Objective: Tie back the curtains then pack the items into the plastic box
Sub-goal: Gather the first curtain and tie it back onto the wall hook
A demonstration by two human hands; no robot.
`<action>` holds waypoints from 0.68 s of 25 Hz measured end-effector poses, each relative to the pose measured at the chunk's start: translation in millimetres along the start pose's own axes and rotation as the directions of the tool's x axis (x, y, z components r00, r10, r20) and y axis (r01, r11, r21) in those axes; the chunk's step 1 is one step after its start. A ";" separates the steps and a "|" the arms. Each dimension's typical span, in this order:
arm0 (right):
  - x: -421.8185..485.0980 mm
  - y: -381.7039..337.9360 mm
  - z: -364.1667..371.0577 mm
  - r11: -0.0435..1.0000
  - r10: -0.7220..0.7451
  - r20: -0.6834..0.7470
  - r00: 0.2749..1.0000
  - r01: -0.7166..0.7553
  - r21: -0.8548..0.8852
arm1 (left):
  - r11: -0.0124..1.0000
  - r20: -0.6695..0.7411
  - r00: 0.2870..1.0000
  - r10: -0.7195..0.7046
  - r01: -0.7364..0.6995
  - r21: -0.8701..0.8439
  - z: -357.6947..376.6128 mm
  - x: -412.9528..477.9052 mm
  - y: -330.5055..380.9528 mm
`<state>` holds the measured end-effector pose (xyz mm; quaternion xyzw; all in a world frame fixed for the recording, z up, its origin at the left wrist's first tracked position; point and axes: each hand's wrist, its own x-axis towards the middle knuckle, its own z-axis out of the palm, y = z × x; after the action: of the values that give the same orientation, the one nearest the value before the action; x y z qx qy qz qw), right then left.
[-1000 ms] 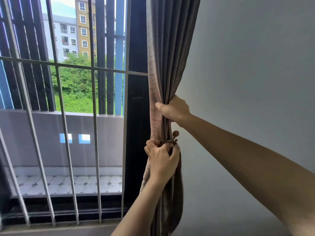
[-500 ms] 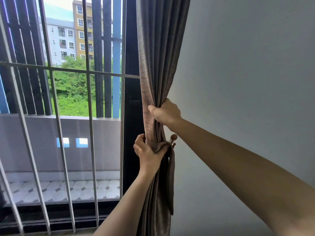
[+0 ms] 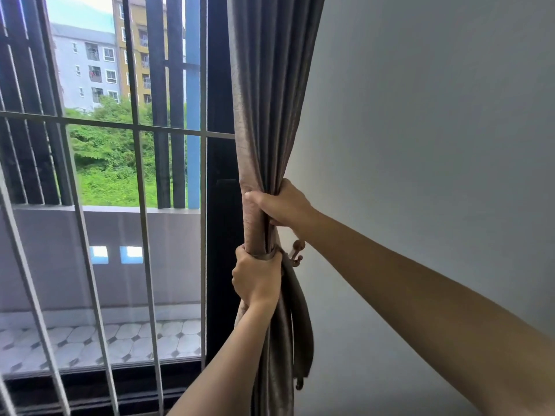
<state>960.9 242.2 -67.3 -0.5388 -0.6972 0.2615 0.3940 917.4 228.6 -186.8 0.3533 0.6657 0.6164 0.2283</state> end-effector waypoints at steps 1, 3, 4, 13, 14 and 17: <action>-0.9 8.6 -8.7 0.997 -0.034 0.124 0.992 0.025 0.076 | 1.000 0.003 1.000 0.009 -0.009 0.011 -0.8 0.7 -0.3; -6.1 35.4 -27.1 0.976 -0.109 0.301 0.947 0.044 0.215 | 0.999 0.021 0.999 0.028 -0.029 0.023 -3.8 1.7 -2.0; -9.3 53.0 -33.5 0.970 -0.100 0.313 0.944 0.024 0.240 | 0.999 0.039 0.999 0.035 -0.036 0.028 -4.5 1.3 -3.1; -21.5 124.4 -48.6 0.825 -0.051 0.320 0.946 0.220 -0.520 | 0.991 0.115 0.985 0.130 -0.133 0.017 -4.4 -15.3 -8.9; -20.0 121.7 -51.2 0.763 -0.090 0.282 0.955 0.248 -0.596 | 0.990 0.131 0.982 0.139 -0.142 0.008 -4.0 -16.7 -8.7; -14.4 115.8 -44.1 0.599 -0.247 0.109 0.963 0.240 -0.764 | 0.985 0.183 0.968 0.172 -0.171 -0.018 -2.8 -21.7 -8.6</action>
<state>1062.3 258.6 -138.1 -0.5558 -0.8068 -0.1195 0.1609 927.8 210.5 -197.7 0.4647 0.6080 0.5993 0.2352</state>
